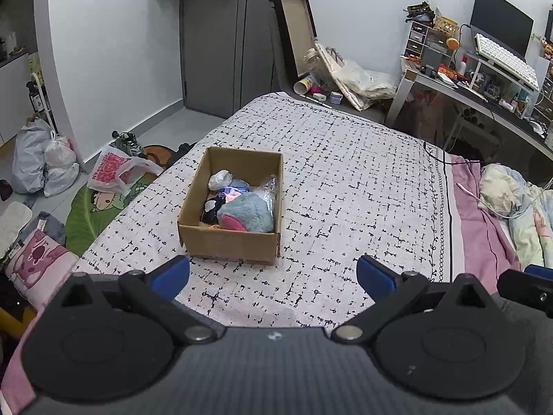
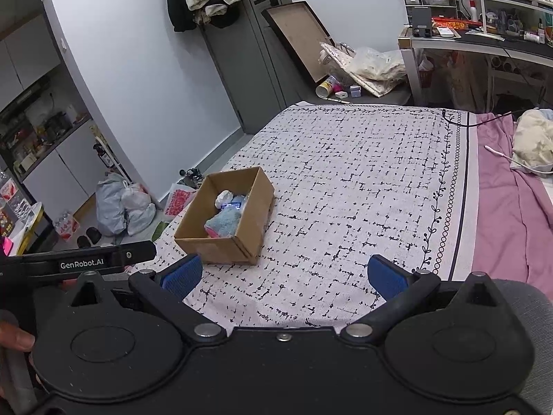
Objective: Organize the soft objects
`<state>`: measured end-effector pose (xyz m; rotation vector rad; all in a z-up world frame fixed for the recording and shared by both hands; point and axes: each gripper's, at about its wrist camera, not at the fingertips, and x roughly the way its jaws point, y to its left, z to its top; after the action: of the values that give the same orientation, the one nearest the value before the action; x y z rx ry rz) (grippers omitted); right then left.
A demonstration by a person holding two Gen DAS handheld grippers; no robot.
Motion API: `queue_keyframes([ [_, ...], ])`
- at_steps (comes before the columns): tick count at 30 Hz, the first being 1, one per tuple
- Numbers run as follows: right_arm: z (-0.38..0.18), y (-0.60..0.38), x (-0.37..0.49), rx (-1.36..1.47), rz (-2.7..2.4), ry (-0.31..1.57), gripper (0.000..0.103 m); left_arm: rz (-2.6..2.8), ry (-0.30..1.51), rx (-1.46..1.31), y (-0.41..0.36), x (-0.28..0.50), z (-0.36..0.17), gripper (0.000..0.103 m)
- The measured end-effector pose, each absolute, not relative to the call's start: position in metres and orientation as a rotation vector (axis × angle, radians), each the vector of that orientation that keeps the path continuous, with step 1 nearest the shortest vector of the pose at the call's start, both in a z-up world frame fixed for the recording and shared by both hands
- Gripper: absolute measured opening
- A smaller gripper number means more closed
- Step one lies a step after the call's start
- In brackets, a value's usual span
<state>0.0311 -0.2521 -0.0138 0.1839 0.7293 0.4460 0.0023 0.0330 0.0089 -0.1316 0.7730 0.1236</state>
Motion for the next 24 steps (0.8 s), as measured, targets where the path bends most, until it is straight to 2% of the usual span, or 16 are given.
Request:
queue_keyframes([
  [24,-0.0171,-0.2542,0.0341,0.189,0.425,0.745,0.103,0.128,0.782,-0.121,0.0376,-0.0002,0.0051,0.102],
])
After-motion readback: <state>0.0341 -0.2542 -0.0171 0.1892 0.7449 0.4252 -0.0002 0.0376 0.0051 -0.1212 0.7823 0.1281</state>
